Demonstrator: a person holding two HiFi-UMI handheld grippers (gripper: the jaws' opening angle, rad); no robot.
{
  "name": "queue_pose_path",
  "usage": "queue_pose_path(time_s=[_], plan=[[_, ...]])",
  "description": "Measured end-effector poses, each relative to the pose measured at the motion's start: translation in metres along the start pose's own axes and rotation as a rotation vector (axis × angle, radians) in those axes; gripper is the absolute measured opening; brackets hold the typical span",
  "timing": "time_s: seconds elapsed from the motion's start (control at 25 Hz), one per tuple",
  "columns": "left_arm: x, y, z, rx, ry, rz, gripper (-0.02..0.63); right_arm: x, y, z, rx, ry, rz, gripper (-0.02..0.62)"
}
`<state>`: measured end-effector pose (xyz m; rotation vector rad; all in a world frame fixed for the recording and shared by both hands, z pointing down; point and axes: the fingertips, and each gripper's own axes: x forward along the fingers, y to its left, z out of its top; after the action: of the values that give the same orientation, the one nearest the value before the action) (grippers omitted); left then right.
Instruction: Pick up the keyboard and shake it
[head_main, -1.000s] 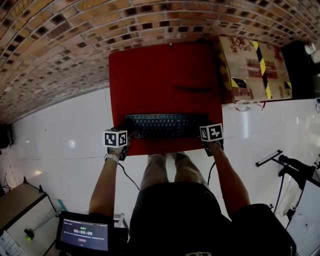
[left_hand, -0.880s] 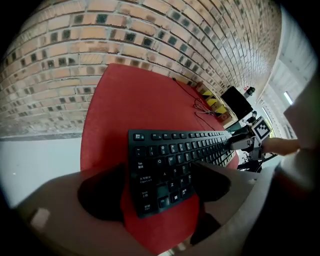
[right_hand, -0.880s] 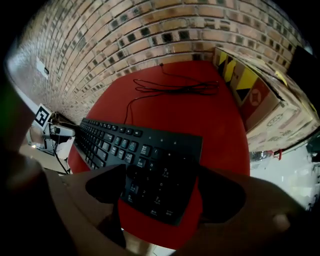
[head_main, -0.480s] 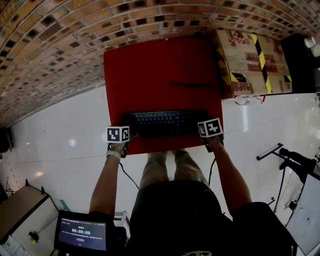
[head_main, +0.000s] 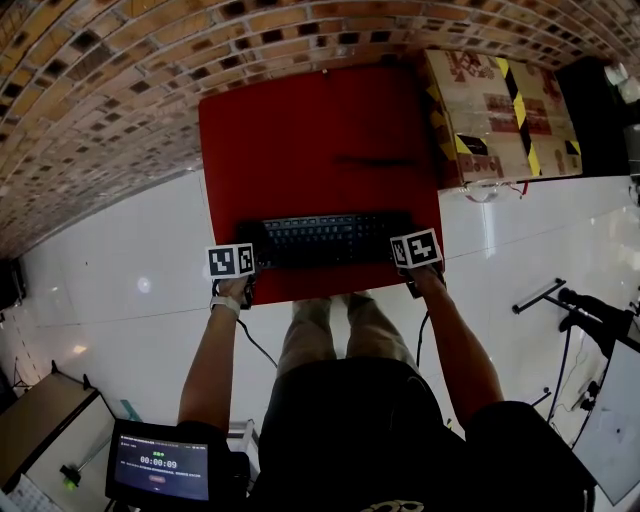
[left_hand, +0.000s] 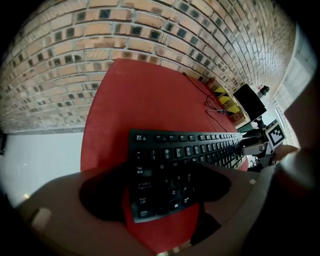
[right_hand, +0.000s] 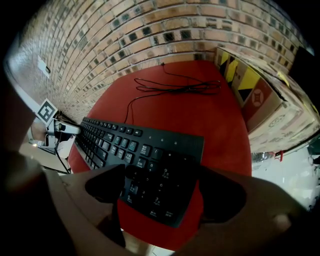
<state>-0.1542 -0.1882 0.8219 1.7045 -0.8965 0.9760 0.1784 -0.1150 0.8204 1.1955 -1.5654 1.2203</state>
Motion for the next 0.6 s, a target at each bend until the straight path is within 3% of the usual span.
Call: queue_pose_path(time_s=[0.6], plan=[[-0.0002,-0.0031,0.0006,0.007,-0.019,0.041,0.42,-0.0016,-0.0002,0.0007,-0.013,-0.026,-0.02,0.448]])
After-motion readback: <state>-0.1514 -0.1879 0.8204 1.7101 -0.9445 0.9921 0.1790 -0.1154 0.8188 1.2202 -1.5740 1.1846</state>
